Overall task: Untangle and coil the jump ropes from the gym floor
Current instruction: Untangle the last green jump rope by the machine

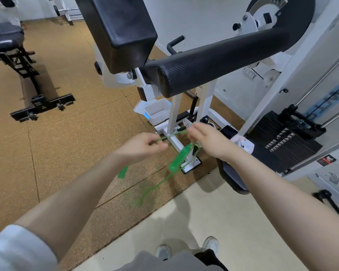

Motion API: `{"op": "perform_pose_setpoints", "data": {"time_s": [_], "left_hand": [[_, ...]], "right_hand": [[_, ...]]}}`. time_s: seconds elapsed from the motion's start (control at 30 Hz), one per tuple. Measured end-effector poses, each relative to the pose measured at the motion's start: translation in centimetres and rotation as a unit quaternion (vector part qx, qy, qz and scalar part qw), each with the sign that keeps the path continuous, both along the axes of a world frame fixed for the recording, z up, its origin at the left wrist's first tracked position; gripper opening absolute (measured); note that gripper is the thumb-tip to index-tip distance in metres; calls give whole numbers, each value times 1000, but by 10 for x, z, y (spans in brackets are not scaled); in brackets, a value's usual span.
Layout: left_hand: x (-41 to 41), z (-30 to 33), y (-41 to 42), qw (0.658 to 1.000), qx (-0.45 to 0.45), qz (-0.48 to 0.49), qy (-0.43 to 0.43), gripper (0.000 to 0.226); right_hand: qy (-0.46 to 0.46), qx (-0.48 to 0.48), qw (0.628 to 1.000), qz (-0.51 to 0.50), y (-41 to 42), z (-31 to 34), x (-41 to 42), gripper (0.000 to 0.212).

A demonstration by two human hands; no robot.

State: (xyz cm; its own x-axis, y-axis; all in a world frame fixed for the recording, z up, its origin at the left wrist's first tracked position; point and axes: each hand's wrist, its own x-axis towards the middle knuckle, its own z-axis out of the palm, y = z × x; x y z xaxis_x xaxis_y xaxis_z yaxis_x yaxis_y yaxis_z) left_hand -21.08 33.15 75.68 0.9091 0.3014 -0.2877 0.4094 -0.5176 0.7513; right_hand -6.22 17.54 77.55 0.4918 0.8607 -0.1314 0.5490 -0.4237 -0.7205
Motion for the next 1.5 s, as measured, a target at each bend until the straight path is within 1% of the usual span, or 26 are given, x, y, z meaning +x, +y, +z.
{"op": "perform_pose_setpoints", "data": {"time_s": [0.07, 0.13, 0.17, 0.2, 0.27, 0.3, 0.33, 0.37, 0.4, 0.47, 0.53, 0.57, 0.6, 0.63, 0.67, 0.73, 0.8, 0.83, 0.93, 1.0, 1.1, 1.23, 1.33, 1.4, 1.43, 1.5], "left_hand": [[-6, -6, 9, 999, 8, 31, -4, 29], [-10, -12, 15, 997, -16, 68, -14, 31], [-10, -15, 17, 996, -36, 83, -20, 30], [-9, -17, 17, 994, -59, 89, -22, 29], [-11, -16, 15, 988, -133, 77, -30, 29], [-12, -15, 13, 978, -193, 69, -41, 30], [-13, -11, 10, 960, -266, 65, -62, 29], [-14, -9, 9, 929, -352, 66, -93, 28], [-13, -6, 8, 883, -446, 66, -130, 29], [-9, -3, 7, 755, -629, 8, -187, 34], [-4, 2, 5, 620, -748, -101, -214, 37], [-3, 7, 5, 584, -772, -125, -219, 40], [-3, 12, 5, 576, -775, -131, -223, 43], [-3, 15, 5, 586, -769, -130, -220, 47], [-2, 17, 1, 610, -756, -112, -209, 51], [-1, 14, -4, 678, -706, -36, -201, 57], [2, 12, -10, 739, -637, 43, -215, 52], [4, 13, -13, 757, -615, 70, -209, 52], [13, 8, -21, 803, -564, 102, -162, 76], [20, -3, -24, 840, -502, 134, -157, 89], [26, -16, -28, 885, -418, 157, -131, 99], [20, -15, -30, 923, -369, 87, -61, 95], [16, -2, -34, 941, -335, 16, -42, 84], [19, 8, -42, 938, -343, -21, -56, 76], [21, 12, -46, 928, -363, -36, -67, 73], [28, 17, -54, 896, -432, -57, -86, 70]], "right_hand": [[138, 72, 983, -99, -3, 0, 12, 35], [295, 131, 933, -157, -6, -2, 20, 38], [360, 158, 904, -167, -7, -3, 22, 38], [400, 182, 882, -168, -8, -6, 23, 35], [423, 218, 865, -159, -9, -11, 23, 28], [417, 225, 866, -163, -9, -15, 25, 25], [391, 218, 877, -173, -11, -18, 26, 25], [343, 199, 899, -183, -13, -21, 29, 26], [278, 165, 929, -181, -16, -24, 31, 30], [162, 84, 975, -124, -21, -29, 31, 38], [101, 21, 993, -60, -24, -36, 26, 42], [78, 0, 996, -49, -25, -42, 25, 43], [57, -16, 997, -50, -26, -48, 26, 42], [49, -25, 997, -59, -28, -53, 25, 40], [53, -34, 996, -67, -29, -58, 26, 36], [39, -67, 996, -53, -32, -64, 23, 32], [4, -130, 991, 16, -30, -58, 14, 30], [-5, -169, 984, 59, -27, -52, 8, 29], [-2, -260, 954, 151, -18, -34, -7, 32], [3, -258, 946, 197, -13, -22, -14, 31], [5, -190, 957, 217, -11, 0, -17, 25], [41, -57, 991, 116, -19, 25, 4, 20], [120, 33, 989, 79, -29, 33, 24, 15], [180, 77, 978, 77, -29, 30, 31, 18], [193, 95, 974, 72, -27, 27, 32, 20], [191, 124, 973, 48, -21, 22, 34, 19]]}}
